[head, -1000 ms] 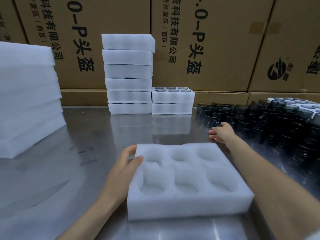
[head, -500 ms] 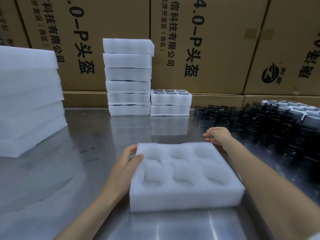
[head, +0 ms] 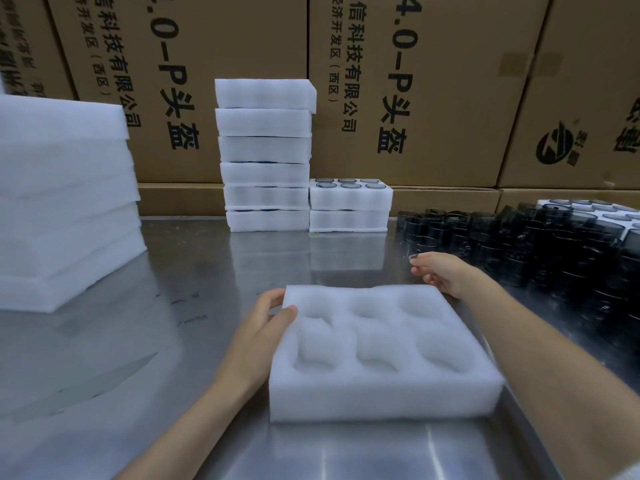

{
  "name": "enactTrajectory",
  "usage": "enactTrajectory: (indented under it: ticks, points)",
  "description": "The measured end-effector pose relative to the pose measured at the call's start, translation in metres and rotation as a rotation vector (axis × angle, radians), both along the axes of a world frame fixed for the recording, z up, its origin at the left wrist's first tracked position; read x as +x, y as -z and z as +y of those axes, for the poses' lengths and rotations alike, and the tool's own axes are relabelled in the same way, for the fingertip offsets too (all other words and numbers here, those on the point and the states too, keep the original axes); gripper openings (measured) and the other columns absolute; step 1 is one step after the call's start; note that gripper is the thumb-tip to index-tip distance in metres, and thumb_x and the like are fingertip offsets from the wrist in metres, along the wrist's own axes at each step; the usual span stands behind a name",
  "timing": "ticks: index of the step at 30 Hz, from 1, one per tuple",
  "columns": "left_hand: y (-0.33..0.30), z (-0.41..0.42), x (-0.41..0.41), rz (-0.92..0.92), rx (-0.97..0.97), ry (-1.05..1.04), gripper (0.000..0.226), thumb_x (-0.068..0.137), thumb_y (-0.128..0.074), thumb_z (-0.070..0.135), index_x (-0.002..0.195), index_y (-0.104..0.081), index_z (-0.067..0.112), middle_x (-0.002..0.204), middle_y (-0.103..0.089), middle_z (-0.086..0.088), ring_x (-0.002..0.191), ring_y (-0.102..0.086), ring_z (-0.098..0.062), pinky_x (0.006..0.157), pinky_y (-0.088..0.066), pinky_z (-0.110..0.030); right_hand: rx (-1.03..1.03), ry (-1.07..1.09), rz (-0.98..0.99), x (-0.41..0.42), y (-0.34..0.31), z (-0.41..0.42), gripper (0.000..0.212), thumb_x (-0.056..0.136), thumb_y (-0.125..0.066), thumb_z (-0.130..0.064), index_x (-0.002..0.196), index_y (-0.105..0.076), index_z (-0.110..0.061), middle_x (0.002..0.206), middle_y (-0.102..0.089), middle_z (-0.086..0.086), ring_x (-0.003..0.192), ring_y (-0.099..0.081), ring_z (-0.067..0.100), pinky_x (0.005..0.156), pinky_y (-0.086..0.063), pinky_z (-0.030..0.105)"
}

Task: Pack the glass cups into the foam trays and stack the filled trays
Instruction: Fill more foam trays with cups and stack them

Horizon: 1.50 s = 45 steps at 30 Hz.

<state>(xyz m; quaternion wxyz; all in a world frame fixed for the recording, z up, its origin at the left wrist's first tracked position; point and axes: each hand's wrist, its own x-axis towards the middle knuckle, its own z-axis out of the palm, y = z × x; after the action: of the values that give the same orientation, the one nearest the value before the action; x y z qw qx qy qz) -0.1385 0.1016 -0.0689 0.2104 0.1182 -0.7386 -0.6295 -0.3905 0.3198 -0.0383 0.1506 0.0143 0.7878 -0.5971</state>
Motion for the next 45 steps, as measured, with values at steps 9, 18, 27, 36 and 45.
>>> enactTrajectory:
  ticks: [9,18,27,36,45]
  points:
    - [-0.003,0.002,0.004,0.006,0.006,0.008,0.033,0.072,-0.054,0.044,0.103,-0.059,0.035,0.109,-0.066,0.013,0.104,-0.062,-0.010,0.098,-0.046,-0.041,-0.144,0.034,0.077,0.052,-0.004,0.002,0.017,0.094,-0.057,-0.019,0.107,-0.061,-0.009,0.086,-0.065,0.004,0.075,-0.060,0.017,0.068,-0.050,0.028]
    - [-0.007,0.002,0.005,0.003,-0.003,0.003,0.020,0.083,-0.059,0.035,0.102,-0.056,0.031,0.111,-0.064,0.008,0.106,-0.061,-0.015,0.098,-0.045,-0.041,-0.092,-0.328,0.454,0.154,-0.063,-0.030,0.012,0.091,-0.060,-0.025,0.081,-0.063,-0.022,0.070,-0.068,-0.009,0.050,-0.045,0.004,0.047,-0.036,0.014]
    - [-0.003,-0.001,0.002,-0.005,-0.116,-0.029,0.033,0.096,-0.050,0.028,0.128,-0.045,0.023,0.126,-0.048,0.010,0.114,-0.044,-0.005,0.089,-0.028,-0.020,0.138,-0.450,0.540,0.201,-0.034,-0.055,0.019,0.091,-0.058,-0.028,0.074,-0.063,-0.023,0.066,-0.070,-0.009,0.046,-0.045,0.001,0.053,-0.037,0.017]
    - [-0.003,0.000,0.001,-0.007,-0.131,-0.029,0.036,0.097,-0.047,0.027,0.132,-0.046,0.020,0.133,-0.051,0.003,0.122,-0.047,-0.012,0.097,-0.034,-0.026,0.257,-0.469,0.502,0.199,-0.032,-0.058,0.027,0.089,-0.058,-0.031,0.065,-0.065,-0.023,0.053,-0.062,-0.011,0.051,-0.046,0.003,0.065,-0.040,0.027]
    - [-0.003,-0.001,0.005,0.112,-0.227,-0.028,0.035,0.099,-0.043,0.031,0.133,-0.046,0.026,0.139,-0.046,0.013,0.125,-0.040,0.000,0.099,-0.028,-0.018,0.339,-0.333,0.716,0.187,-0.046,-0.044,0.022,0.094,-0.047,-0.045,0.095,-0.065,-0.033,0.079,-0.062,-0.013,0.077,-0.057,0.004,0.065,-0.043,0.026]
